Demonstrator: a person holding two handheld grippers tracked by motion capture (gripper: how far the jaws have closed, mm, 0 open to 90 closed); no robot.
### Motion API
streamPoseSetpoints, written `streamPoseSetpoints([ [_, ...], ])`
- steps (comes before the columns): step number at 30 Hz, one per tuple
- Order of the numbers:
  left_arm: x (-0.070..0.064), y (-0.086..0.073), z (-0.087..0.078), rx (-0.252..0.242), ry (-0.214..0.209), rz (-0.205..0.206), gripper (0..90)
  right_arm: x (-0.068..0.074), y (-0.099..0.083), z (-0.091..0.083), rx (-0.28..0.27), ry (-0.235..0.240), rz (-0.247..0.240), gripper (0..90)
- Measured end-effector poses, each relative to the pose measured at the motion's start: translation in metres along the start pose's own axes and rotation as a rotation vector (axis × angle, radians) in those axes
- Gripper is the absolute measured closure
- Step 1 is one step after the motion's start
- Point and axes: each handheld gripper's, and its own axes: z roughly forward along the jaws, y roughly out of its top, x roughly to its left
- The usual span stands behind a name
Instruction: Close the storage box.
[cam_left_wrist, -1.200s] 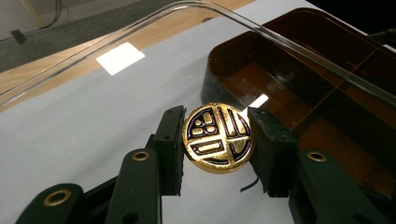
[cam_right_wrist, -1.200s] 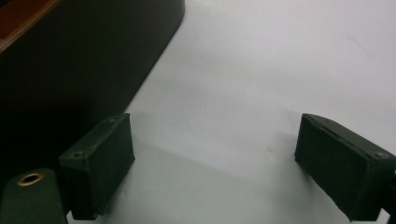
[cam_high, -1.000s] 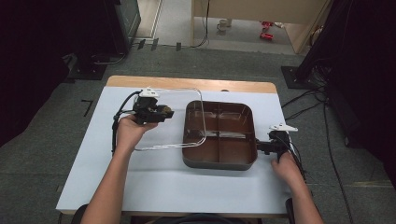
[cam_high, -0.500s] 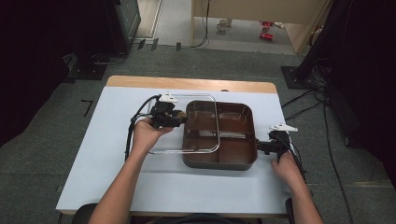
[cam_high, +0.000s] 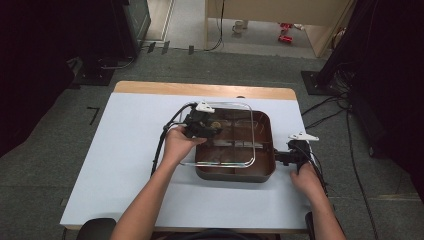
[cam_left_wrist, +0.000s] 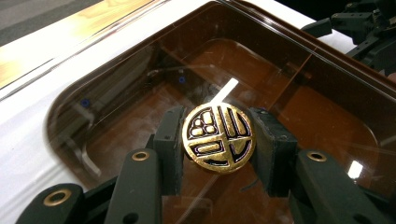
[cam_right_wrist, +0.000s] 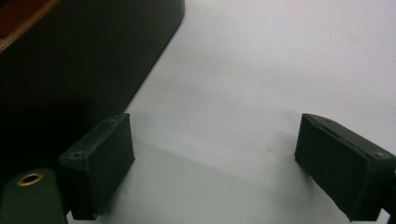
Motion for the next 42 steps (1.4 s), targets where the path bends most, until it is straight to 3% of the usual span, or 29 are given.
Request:
streamPoseSetpoints([
  [4,-0.008,0.006,0.012,0.010,-0.021,0.014,59.1,0.000,0.000,0.000,0.000,0.000,0.001,10.9],
  [13,-0.024,0.011,0.038,0.025,-0.027,0.026,59.0,0.000,0.000,0.000,0.000,0.000,0.001,10.9],
  [25,-0.047,0.017,0.050,0.069,0.012,0.055,59.0,0.000,0.000,0.000,-0.001,0.000,0.002,10.9],
  [28,-0.047,0.017,0.049,0.074,0.012,0.037,58.9,0.000,0.000,0.000,-0.002,0.000,0.001,10.9],
  [32,-0.048,0.015,0.049,0.092,0.022,0.043,58.7,0.000,0.000,0.000,-0.001,0.000,0.002,10.9],
  [39,-0.043,0.012,0.050,0.057,-0.007,0.041,57.8,0.000,0.000,0.000,0.000,0.000,0.001,10.9],
  [42,-0.043,0.012,0.048,0.052,0.000,0.047,55.0,0.000,0.000,0.000,0.000,0.000,0.001,10.9],
])
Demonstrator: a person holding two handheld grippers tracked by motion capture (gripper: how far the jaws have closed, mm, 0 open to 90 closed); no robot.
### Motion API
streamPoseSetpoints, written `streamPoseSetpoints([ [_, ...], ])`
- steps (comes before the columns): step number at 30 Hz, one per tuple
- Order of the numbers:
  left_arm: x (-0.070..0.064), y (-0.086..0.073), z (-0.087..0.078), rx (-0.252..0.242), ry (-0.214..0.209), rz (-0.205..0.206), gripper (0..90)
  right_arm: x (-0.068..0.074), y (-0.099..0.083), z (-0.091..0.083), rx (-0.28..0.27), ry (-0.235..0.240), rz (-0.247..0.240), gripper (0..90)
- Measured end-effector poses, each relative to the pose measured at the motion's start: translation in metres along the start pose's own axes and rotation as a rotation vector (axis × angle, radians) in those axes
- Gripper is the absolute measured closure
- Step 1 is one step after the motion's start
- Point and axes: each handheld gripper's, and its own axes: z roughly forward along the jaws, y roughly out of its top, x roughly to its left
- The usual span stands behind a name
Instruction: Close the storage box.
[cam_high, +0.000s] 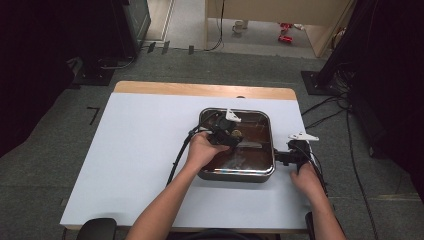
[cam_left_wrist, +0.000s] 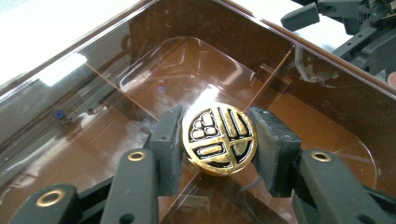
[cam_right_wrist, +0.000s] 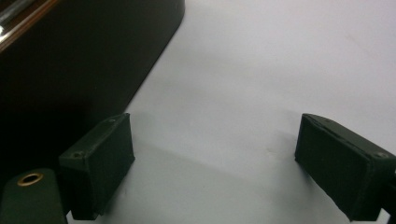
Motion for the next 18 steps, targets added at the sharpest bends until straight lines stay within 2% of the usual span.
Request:
streamPoseSetpoints([
  [5,0.002,0.002,-0.009,-0.044,-0.007,-0.007,46.3,0.000,0.000,0.000,-0.001,0.000,0.000,10.9],
  [14,0.014,-0.004,-0.036,-0.082,-0.102,-0.083,39.6,0.000,0.000,0.000,-0.001,0.000,0.001,10.9],
  [18,0.018,-0.012,-0.049,-0.091,-0.089,-0.096,36.8,0.000,0.000,0.000,-0.001,0.000,0.000,10.9],
])
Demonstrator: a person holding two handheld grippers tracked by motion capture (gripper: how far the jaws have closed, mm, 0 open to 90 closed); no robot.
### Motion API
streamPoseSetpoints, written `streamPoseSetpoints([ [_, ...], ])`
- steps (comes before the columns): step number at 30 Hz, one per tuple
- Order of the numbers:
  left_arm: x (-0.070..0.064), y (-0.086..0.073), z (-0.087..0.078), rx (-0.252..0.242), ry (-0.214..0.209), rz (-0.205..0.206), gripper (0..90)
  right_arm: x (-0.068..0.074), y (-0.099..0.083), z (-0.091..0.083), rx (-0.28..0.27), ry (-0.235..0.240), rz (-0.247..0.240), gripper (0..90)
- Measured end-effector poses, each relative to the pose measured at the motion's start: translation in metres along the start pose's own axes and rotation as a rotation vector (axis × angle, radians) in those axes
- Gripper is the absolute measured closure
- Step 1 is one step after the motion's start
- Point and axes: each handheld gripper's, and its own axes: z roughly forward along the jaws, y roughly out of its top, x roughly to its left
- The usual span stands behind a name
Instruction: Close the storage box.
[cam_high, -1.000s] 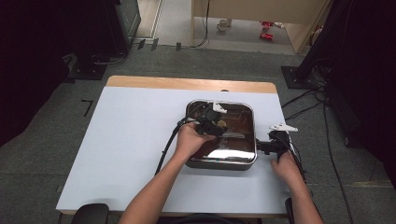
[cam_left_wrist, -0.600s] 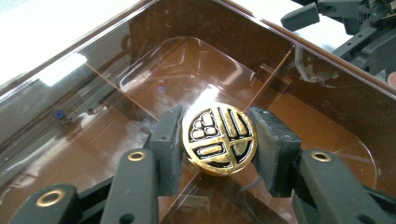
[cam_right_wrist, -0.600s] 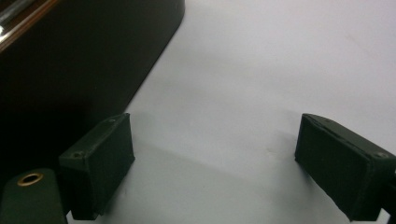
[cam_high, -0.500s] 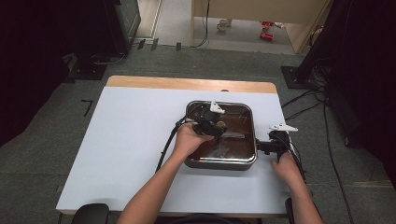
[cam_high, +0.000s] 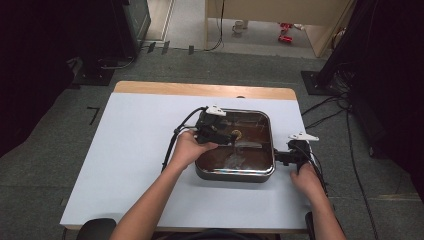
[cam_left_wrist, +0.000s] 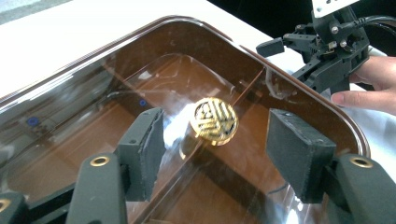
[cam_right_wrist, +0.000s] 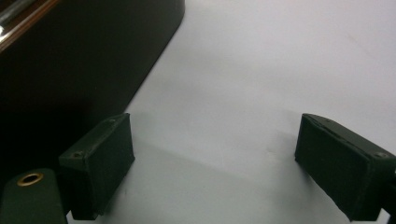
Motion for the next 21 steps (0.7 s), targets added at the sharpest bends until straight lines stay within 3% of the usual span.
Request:
streamPoseSetpoints([
  [3,0.000,-0.006,-0.012,-0.001,0.035,0.010,36.1,0.000,0.000,0.000,0.001,0.000,-0.001,10.9],
  [9,-0.001,-0.022,-0.032,-0.005,0.044,-0.011,35.2,0.000,0.000,0.000,0.001,0.000,-0.002,10.9],
  [21,-0.002,-0.059,-0.063,-0.003,0.122,-0.024,30.6,0.000,0.000,0.000,0.000,0.000,-0.001,10.9],
])
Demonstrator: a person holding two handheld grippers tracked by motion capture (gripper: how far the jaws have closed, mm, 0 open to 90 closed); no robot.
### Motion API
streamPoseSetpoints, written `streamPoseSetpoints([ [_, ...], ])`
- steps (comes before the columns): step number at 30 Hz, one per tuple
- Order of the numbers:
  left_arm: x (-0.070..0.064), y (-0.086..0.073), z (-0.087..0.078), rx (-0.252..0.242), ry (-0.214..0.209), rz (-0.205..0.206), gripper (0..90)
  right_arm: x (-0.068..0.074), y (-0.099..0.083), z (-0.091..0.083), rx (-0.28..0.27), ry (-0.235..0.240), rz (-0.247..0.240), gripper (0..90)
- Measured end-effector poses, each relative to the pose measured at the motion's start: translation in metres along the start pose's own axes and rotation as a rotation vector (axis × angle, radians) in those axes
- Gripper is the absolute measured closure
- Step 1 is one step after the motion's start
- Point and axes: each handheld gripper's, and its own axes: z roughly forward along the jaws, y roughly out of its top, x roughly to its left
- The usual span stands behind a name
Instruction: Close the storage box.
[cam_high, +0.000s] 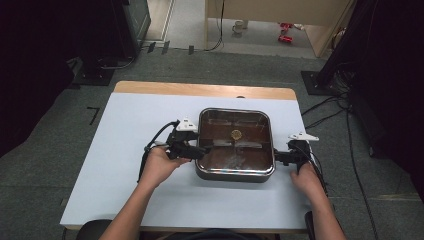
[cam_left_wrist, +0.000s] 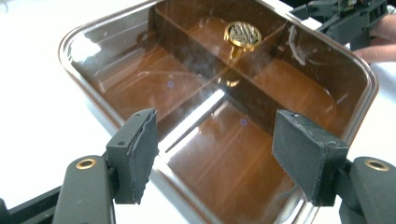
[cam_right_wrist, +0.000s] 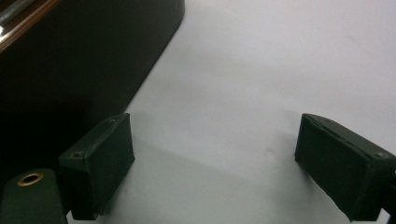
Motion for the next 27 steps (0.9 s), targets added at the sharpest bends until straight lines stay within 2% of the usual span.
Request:
streamPoseSetpoints([
  [6,0.005,-0.024,-0.013,-0.005,0.052,-0.005,28.7,0.000,0.000,0.000,0.001,0.000,0.001,10.9],
  [10,0.010,-0.037,-0.020,0.003,0.074,0.012,27.0,0.000,0.000,0.000,0.000,0.000,0.000,10.9],
  [13,0.016,-0.051,-0.024,0.006,0.098,-0.003,25.5,0.000,0.000,0.000,0.000,0.000,0.000,10.9],
  [15,0.017,-0.059,-0.023,0.009,0.108,-0.014,25.1,0.000,0.000,0.000,0.000,0.000,0.000,10.9],
  [20,0.018,-0.081,-0.021,0.026,0.137,0.019,24.5,0.000,0.000,0.000,0.000,0.000,0.002,10.9],
  [24,0.016,-0.098,-0.017,0.005,0.139,-0.002,23.4,0.000,0.000,0.000,0.000,0.000,0.001,10.9],
  [27,0.016,-0.107,-0.013,0.032,0.152,-0.006,22.1,0.000,0.000,0.000,0.000,0.000,0.001,10.9],
])
